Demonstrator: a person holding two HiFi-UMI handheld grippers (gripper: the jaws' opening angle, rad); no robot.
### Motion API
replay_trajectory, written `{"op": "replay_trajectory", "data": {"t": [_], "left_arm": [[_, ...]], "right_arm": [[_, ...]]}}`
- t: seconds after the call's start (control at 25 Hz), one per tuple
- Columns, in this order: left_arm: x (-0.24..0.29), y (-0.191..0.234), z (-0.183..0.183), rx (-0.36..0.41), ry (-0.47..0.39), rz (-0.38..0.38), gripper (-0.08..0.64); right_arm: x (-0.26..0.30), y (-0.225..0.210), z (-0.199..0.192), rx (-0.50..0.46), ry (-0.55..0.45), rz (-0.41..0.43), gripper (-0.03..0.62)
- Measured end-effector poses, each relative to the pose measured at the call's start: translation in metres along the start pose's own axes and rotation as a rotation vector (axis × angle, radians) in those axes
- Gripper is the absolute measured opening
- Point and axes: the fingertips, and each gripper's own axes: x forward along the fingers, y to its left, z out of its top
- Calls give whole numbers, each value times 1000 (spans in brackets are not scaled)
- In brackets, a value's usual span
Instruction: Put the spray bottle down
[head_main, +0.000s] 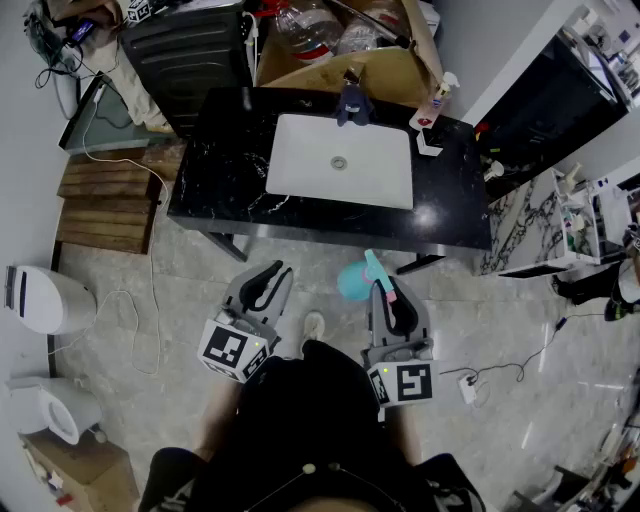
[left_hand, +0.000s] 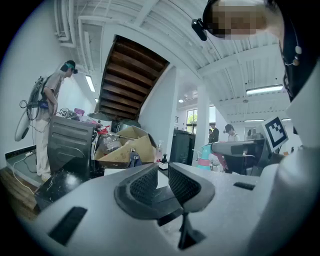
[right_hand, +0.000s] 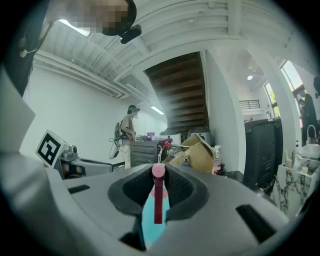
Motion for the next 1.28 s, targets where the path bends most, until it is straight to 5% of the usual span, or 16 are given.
{"op": "replay_trajectory", "data": {"t": [1.28], "left_arm": [[59, 7, -2, 4, 23, 7, 66]], "right_arm": [[42, -51, -8, 77, 1, 28, 67]]}}
